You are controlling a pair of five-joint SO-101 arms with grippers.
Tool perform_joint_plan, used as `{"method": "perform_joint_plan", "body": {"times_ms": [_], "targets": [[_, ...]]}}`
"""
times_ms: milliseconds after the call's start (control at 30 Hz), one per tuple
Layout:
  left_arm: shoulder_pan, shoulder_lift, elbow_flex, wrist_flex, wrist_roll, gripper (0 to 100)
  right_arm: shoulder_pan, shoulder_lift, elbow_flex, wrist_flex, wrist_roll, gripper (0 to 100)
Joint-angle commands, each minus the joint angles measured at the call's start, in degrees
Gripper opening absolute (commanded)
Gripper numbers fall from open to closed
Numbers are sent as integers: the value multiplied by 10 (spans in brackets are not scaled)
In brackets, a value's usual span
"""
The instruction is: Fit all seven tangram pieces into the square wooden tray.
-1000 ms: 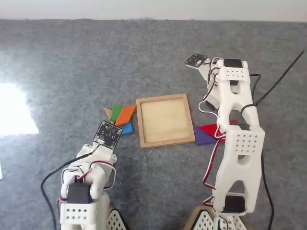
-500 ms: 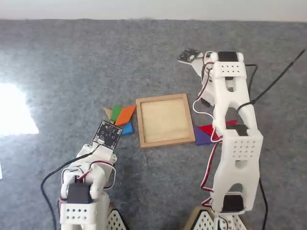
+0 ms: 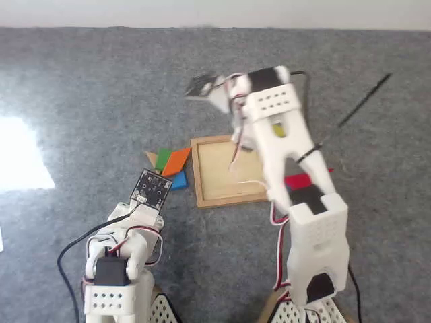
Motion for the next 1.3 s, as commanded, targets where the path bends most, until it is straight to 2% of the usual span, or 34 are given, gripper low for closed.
{"method": "perform_joint_plan", "body": {"times_ms": [0,133,300,733,867,1100,1267], "targets": [[-3,4,-5,4,4,20,-57,-44,12,-11,11,274],[-3,4,-5,4,4,20,-86,-43,103,-93,10,274],[-3,4,-5,4,4,20,-88,-43,180,-193,15,274],[-3,4,-5,4,4,20,-109,-42,216,-210,77,274],[-3,4,-5,4,4,20,-109,-42,236,-242,79,277],[-3,4,-5,4,4,20,-106,-42,237,-238,79,282],[-3,4,-5,4,4,20,-95,-45,236,-238,79,373]]}}
